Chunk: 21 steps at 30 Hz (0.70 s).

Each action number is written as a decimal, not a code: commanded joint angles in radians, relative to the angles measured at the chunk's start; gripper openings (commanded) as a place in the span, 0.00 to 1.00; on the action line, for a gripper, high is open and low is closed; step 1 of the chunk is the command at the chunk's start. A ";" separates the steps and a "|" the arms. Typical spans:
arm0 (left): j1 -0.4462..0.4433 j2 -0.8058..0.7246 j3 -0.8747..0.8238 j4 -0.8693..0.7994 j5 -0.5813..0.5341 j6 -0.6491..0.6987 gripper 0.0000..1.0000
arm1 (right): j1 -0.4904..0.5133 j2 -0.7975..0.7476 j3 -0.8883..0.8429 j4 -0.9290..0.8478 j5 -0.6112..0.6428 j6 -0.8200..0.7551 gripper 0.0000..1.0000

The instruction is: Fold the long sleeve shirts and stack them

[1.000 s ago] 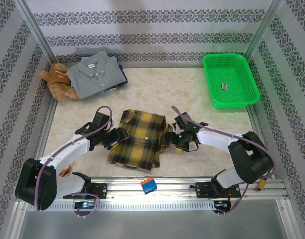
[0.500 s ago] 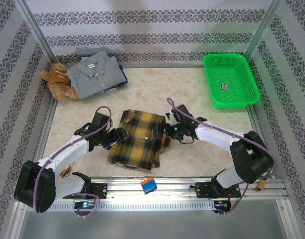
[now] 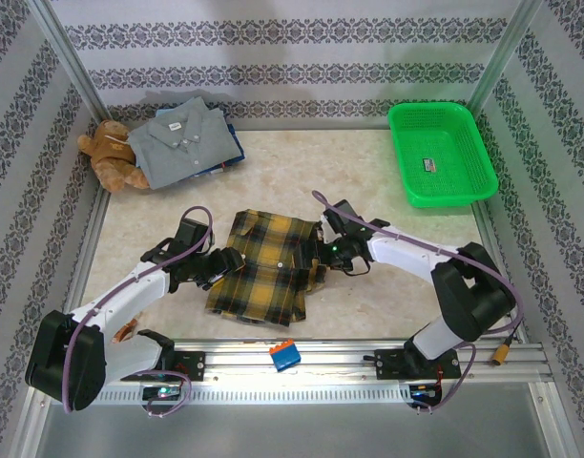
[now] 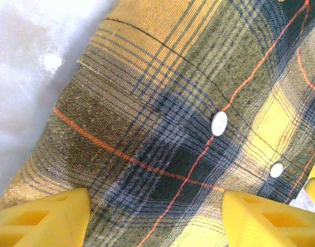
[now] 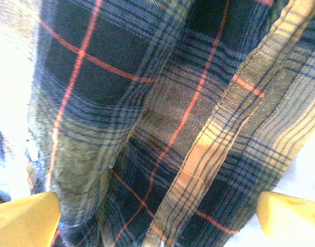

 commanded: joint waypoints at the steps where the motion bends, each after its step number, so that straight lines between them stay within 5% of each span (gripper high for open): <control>1: -0.009 -0.014 -0.009 -0.033 -0.014 0.015 0.68 | 0.025 0.034 -0.006 0.047 -0.024 -0.001 0.98; 21: -0.010 -0.022 -0.015 -0.032 -0.016 0.010 0.69 | 0.035 0.205 0.067 0.019 -0.038 -0.009 0.96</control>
